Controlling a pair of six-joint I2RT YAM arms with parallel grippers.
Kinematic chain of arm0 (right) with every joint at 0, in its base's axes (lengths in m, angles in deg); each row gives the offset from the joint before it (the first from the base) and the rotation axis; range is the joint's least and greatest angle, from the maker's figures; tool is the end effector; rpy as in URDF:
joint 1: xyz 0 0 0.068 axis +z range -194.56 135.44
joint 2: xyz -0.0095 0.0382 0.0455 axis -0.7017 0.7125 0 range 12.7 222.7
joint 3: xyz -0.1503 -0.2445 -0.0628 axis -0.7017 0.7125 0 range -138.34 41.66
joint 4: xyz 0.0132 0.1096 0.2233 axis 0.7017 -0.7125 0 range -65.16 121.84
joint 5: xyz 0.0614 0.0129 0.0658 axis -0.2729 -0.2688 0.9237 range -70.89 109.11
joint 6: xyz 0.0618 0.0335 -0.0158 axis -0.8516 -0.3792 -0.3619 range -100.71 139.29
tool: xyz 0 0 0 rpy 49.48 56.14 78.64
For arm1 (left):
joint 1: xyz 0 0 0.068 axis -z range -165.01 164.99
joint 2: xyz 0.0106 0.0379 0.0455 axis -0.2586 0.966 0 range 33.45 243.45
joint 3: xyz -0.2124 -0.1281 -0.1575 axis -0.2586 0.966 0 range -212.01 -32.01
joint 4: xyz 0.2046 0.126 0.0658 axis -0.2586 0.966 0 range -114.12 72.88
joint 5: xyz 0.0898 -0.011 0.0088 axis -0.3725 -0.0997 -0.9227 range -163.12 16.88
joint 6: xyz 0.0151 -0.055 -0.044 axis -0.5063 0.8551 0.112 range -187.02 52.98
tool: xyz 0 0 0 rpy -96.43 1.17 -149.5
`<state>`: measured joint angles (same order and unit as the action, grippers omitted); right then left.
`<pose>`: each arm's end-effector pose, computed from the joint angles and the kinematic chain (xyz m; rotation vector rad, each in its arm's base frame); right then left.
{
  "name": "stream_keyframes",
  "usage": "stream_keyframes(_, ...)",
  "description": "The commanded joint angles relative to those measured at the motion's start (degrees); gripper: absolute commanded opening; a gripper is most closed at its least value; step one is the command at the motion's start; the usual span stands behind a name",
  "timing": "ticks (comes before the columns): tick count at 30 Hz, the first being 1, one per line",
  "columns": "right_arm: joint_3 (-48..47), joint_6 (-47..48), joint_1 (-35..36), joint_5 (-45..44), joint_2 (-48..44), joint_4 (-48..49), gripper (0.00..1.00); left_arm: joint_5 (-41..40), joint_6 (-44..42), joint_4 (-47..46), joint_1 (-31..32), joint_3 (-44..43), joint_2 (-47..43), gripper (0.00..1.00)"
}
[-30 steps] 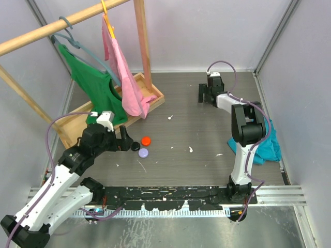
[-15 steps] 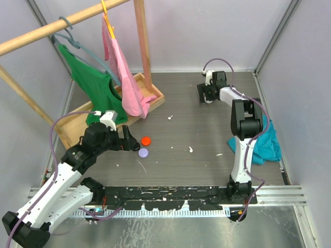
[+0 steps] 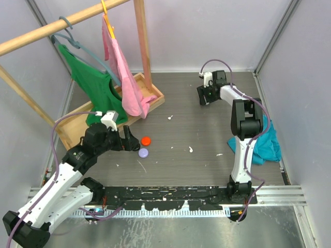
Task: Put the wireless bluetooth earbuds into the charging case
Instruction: Pick up the charging case at the center of the board.
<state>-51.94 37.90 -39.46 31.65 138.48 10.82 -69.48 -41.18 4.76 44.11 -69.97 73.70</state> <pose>0.4913 0.0570 0.1668 -0.5969 2.4030 0.1733 0.1294 -0.0764 0.2796 0.1013 2.1775 -0.6286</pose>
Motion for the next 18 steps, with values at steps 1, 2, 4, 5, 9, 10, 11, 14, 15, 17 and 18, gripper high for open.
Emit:
stream_keyframes(1, -3.2, -0.29, 0.04, 0.35, 0.45, -1.93, 0.64, 2.29, 1.42, -4.94, -0.27, 0.78, -0.41, 0.99)
stream_keyframes(2, -3.51, -0.31, 0.07, 0.83, 0.66, -2.08, 0.63, 2.47, 1.71, -5.42, -0.29, 1.12, -0.5, 0.99)
stream_keyframes(4, -3.68, -0.96, 0.07, 0.9, 0.98, -2.09, 0.58, 3.1, 2.43, -6.8, -0.29, 1.88, -0.55, 1.0)
stream_keyframes(5, -3.69, -1.54, 0.06, 0.7, 1.0, -2.1, 0.56, 3.62, 2.8, -7.69, -0.3, 2.32, -0.53, 1.0)
stream_keyframes(9, -2.2, -4.74, 0.26, 0.25, -0.59, -2.15, 0.5, 5.47, 5.26, -12.77, -0.29, 4.59, 0.18, 0.98)
stream_keyframes(10, -1.42, -5.78, 0.61, -0.14, -1.31, -1.9, 0.48, 5.85, 5.98, -14.07, -0.3, 5.12, 0.38, 0.98)
stream_keyframes(11, -0.49, -6.98, 0.86, -0.48, -2.27, -1.55, 0.47, 6.17, 6.69, -15.36, -0.21, 5.8, 0.58, 0.97)
stream_keyframes(14, 3.7, -11.41, 2.34, -2.39, -6.04, 0.58, 0.45, 7.91, 8.81, -19.59, -0.21, 7.68, 1.03, 0.96)
stream_keyframes(15, 5.55, -12.92, 3.02, -3.48, -7.59, 1.34, 0.44, 8.42, 9.42, -20.75, -0.16, 8.17, 1.12, 0.95)
stream_keyframes(17, 9.42, -15.88, 5.05, -5.61, -10.93, 3.0, 0.44, 9.22, 10.97, -22.96, -0.15, 9.37, 1.0, 0.95)
stream_keyframes(18, 11.5, -17.29, 6.33, -6.98, -12.63, 3.68, 0.44, 9.54, 11.69, -23.89, -0.2, 9.99, 0.83, 0.94)
